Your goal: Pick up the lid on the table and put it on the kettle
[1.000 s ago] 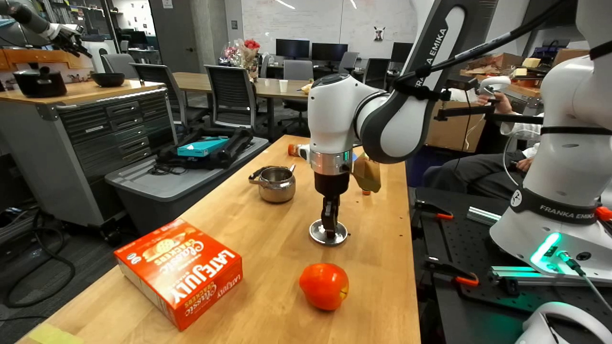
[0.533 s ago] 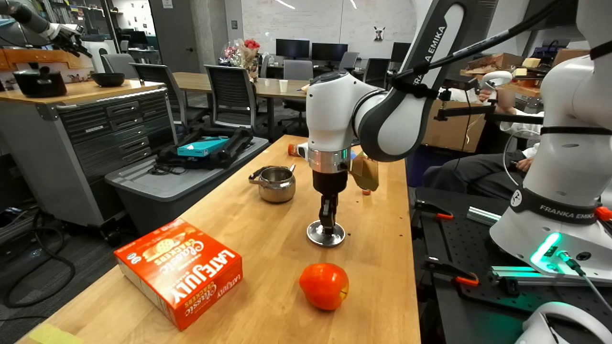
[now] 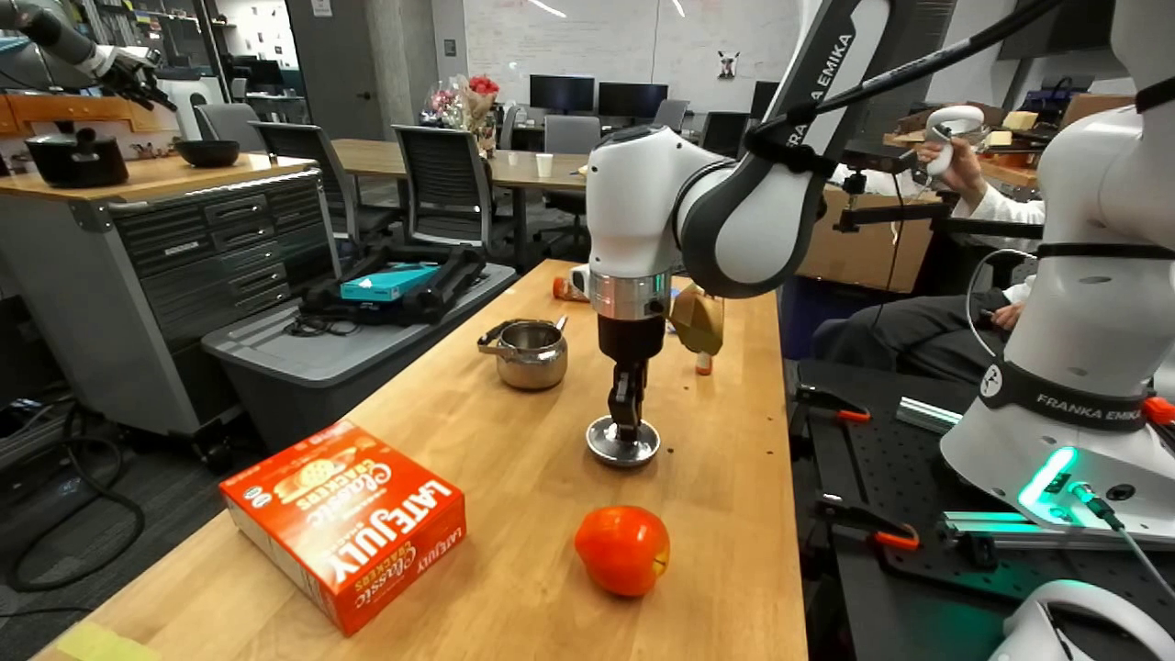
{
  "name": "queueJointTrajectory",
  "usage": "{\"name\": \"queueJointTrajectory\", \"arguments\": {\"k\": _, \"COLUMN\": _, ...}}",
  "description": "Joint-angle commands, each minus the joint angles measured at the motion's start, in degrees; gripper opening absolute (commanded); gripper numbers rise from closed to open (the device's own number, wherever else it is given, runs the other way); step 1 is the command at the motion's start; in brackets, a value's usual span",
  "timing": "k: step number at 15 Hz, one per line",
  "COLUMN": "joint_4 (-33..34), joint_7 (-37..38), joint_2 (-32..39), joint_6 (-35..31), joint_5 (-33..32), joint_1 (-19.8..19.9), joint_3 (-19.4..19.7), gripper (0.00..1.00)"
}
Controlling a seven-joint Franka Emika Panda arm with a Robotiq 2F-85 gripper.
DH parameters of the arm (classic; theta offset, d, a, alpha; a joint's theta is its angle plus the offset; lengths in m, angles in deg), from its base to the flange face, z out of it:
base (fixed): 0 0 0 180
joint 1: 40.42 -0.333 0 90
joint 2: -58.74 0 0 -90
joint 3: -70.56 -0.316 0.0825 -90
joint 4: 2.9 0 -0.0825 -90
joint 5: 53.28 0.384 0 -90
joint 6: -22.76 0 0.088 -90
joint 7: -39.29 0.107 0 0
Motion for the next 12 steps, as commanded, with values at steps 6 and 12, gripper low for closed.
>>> {"name": "queueJointTrajectory", "arguments": {"k": 6, "joint_4": 1.05, "joint_7": -2.47, "joint_2": -9.20, "joint_6": 9.42, "joint_5": 1.01, "joint_1": 1.47, "joint_3": 1.92, "gripper": 0.10}}
{"name": "queueJointTrajectory", "arguments": {"k": 12, "joint_4": 4.36, "joint_7": -3.30, "joint_2": -12.10, "joint_6": 14.34, "joint_5": 1.22, "joint_1": 3.32, "joint_3": 2.16, "gripper": 0.10}}
